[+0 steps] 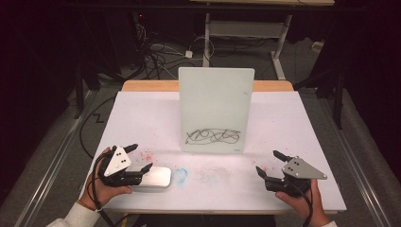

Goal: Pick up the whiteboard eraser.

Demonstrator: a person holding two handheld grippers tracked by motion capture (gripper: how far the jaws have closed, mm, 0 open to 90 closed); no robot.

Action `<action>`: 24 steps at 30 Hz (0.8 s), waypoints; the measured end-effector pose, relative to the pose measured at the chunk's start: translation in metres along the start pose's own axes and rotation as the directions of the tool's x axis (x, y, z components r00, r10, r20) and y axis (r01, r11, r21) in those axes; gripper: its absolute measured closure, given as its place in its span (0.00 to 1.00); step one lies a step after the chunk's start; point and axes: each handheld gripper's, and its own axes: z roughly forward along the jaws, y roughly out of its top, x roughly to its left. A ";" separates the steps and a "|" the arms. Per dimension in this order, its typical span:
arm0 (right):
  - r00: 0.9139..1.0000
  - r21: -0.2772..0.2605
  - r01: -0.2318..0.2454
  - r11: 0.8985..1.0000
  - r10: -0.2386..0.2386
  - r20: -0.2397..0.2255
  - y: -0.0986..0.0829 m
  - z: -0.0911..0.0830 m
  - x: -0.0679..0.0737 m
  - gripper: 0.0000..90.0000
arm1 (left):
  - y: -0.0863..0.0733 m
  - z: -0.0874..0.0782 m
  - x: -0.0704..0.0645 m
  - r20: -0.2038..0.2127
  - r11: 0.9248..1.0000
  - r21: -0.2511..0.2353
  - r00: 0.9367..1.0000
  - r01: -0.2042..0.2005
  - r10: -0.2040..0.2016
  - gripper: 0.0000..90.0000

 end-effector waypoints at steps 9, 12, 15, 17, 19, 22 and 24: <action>1.000 0.057 0.011 0.998 -0.010 -0.022 -0.003 0.008 0.004 0.26 | 0.005 -0.019 0.014 0.117 0.990 0.139 0.993 -0.036 0.020 0.24; 0.999 0.080 0.017 0.997 -0.014 -0.041 -0.004 0.011 0.006 0.26 | 0.010 -0.020 0.018 0.206 0.979 0.191 0.978 -0.075 0.035 0.24; 0.998 0.093 0.026 0.995 -0.021 -0.055 -0.004 0.013 0.008 0.27 | 0.013 -0.014 0.016 0.252 0.958 0.252 0.965 -0.134 0.069 0.24; 0.998 0.098 0.030 0.995 -0.024 -0.064 -0.004 0.015 0.009 0.27 | 0.016 -0.005 0.012 0.291 0.932 0.308 0.952 -0.193 0.101 0.24; 0.997 0.102 0.029 0.994 -0.022 -0.068 -0.004 0.016 0.009 0.27 | 0.020 0.013 0.004 0.338 0.887 0.382 0.932 -0.259 0.127 0.24; 0.997 0.109 0.028 0.994 -0.020 -0.073 -0.006 0.016 0.008 0.27 | 0.023 0.029 0.001 0.379 0.856 0.422 0.916 -0.299 0.133 0.26; 0.997 0.111 0.028 0.993 -0.020 -0.077 -0.006 0.016 0.008 0.27 | 0.025 0.038 0.001 0.400 0.843 0.436 0.907 -0.313 0.130 0.26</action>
